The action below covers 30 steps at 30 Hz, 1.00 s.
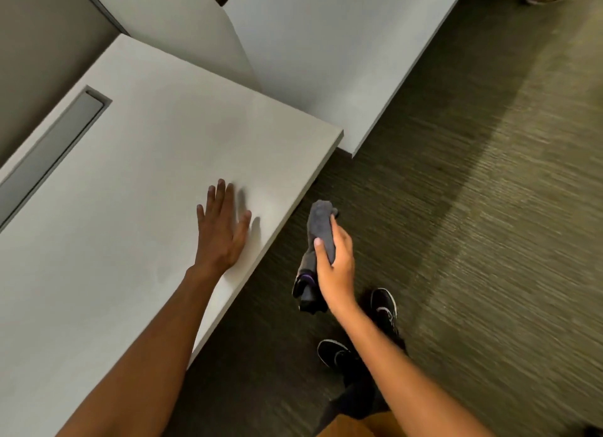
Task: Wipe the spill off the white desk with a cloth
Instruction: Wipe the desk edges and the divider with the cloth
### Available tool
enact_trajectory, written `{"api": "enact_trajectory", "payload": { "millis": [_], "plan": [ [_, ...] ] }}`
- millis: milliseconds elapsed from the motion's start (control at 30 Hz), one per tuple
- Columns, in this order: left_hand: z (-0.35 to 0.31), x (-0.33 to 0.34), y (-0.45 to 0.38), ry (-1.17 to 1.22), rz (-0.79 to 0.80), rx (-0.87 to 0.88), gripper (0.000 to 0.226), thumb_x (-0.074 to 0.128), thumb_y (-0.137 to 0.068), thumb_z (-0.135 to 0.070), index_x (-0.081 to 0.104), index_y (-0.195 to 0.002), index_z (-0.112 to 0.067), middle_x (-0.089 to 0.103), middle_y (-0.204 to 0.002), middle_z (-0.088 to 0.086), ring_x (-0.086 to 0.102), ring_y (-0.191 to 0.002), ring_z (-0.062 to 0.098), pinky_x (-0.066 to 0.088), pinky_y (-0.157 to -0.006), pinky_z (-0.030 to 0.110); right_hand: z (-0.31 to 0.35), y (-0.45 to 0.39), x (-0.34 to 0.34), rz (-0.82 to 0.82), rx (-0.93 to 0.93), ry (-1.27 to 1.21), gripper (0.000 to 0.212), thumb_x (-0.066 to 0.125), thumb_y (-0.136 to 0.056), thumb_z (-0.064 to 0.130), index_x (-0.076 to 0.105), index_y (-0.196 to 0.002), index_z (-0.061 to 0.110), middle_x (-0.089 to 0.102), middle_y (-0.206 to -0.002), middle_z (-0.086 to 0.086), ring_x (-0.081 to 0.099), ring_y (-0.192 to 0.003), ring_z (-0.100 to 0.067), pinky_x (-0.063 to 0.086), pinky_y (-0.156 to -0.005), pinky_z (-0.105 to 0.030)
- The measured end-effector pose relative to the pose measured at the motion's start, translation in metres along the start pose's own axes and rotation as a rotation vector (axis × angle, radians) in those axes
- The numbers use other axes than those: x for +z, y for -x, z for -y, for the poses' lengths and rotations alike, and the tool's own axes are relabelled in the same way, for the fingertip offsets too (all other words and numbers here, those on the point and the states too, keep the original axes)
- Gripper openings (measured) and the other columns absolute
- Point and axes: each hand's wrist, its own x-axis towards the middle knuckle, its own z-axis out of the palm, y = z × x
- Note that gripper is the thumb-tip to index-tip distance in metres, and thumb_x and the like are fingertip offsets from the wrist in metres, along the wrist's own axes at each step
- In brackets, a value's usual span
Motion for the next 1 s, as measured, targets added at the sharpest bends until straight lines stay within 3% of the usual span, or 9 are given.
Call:
{"api": "enact_trajectory", "payload": {
  "millis": [67, 200, 367, 467, 667, 767, 867, 1000],
  "plan": [
    [-0.003, 0.001, -0.006, -0.028, -0.001, 0.035, 0.071, 0.021, -0.100, -0.054, 0.006, -0.160, -0.020, -0.005, -0.168, -0.002, -0.012, -0.154, 0.014, -0.007, -0.124, 0.046, -0.006, 0.035, 0.021, 0.031, -0.021, -0.014, 0.051, 0.048, -0.100, 0.036, 0.030, -0.147, 0.040, 0.033, -0.147, 0.008, 0.035, -0.130, 0.007, 0.031, -0.108, -0.013],
    [-0.001, 0.003, -0.011, -0.054, -0.023, 0.071, 0.066, 0.021, -0.103, -0.047, 0.008, -0.160, -0.017, -0.003, -0.169, 0.001, -0.009, -0.155, 0.017, -0.005, -0.124, 0.049, -0.004, 0.077, 0.060, 0.021, -0.072, -0.081, 0.053, 0.046, -0.100, 0.036, 0.023, -0.146, 0.048, 0.023, -0.153, 0.010, 0.025, -0.141, 0.002, 0.023, -0.110, -0.007],
    [0.008, 0.006, -0.016, -0.047, -0.058, 0.075, 0.065, 0.020, -0.103, -0.046, 0.008, -0.160, -0.017, -0.002, -0.169, 0.001, -0.009, -0.155, 0.017, -0.005, -0.124, 0.050, 0.008, 0.089, 0.097, -0.043, -0.126, -0.142, 0.052, 0.043, -0.101, 0.040, 0.023, -0.150, 0.045, 0.020, -0.156, 0.008, 0.026, -0.145, -0.009, 0.029, -0.117, -0.029],
    [0.014, 0.011, -0.015, -0.047, -0.069, 0.085, 0.064, 0.020, -0.104, -0.043, 0.008, -0.160, -0.016, -0.001, -0.169, 0.001, -0.008, -0.155, 0.017, -0.004, -0.124, 0.051, 0.008, 0.088, 0.107, -0.077, -0.144, -0.136, 0.053, 0.045, -0.101, 0.038, 0.026, -0.150, 0.040, 0.024, -0.155, 0.006, 0.029, -0.143, -0.011, 0.032, -0.116, -0.033],
    [0.012, 0.015, -0.014, -0.094, -0.078, 0.066, 0.065, 0.019, -0.101, -0.038, 0.007, -0.160, -0.015, 0.001, -0.169, 0.003, -0.005, -0.155, 0.021, -0.003, -0.124, 0.050, 0.011, 0.055, 0.106, -0.164, -0.147, -0.142, 0.051, 0.054, -0.099, 0.021, 0.040, -0.148, 0.016, 0.036, -0.142, -0.004, 0.041, -0.133, -0.008, 0.034, -0.113, -0.024],
    [0.011, 0.014, -0.013, -0.100, -0.073, 0.072, 0.066, 0.016, -0.100, -0.040, 0.004, -0.160, -0.016, -0.001, -0.169, 0.002, -0.006, -0.155, 0.020, -0.005, -0.125, 0.048, 0.024, 0.005, 0.088, -0.224, -0.152, -0.149, 0.048, 0.056, -0.097, 0.014, 0.045, -0.143, 0.005, 0.041, -0.135, -0.011, 0.045, -0.121, -0.004, 0.032, -0.107, -0.009],
    [0.010, 0.013, -0.015, -0.114, -0.059, 0.075, 0.067, 0.015, -0.099, -0.044, 0.003, -0.160, -0.017, -0.004, -0.169, 0.001, -0.008, -0.155, 0.019, -0.006, -0.125, 0.047, 0.040, -0.063, 0.056, -0.264, -0.153, -0.115, 0.048, 0.056, -0.098, 0.013, 0.044, -0.143, 0.003, 0.042, -0.128, -0.016, 0.045, -0.108, -0.004, 0.026, -0.097, 0.004],
    [0.014, 0.014, -0.017, -0.141, -0.041, 0.081, 0.067, 0.015, -0.101, -0.045, 0.001, -0.160, -0.018, -0.006, -0.169, 0.001, -0.010, -0.155, 0.018, -0.007, -0.125, 0.048, 0.051, -0.121, 0.023, -0.259, -0.136, -0.062, 0.048, 0.056, -0.097, 0.014, 0.045, -0.143, 0.004, 0.044, -0.122, -0.017, 0.045, -0.103, -0.009, 0.025, -0.088, 0.008]
  ]
}}
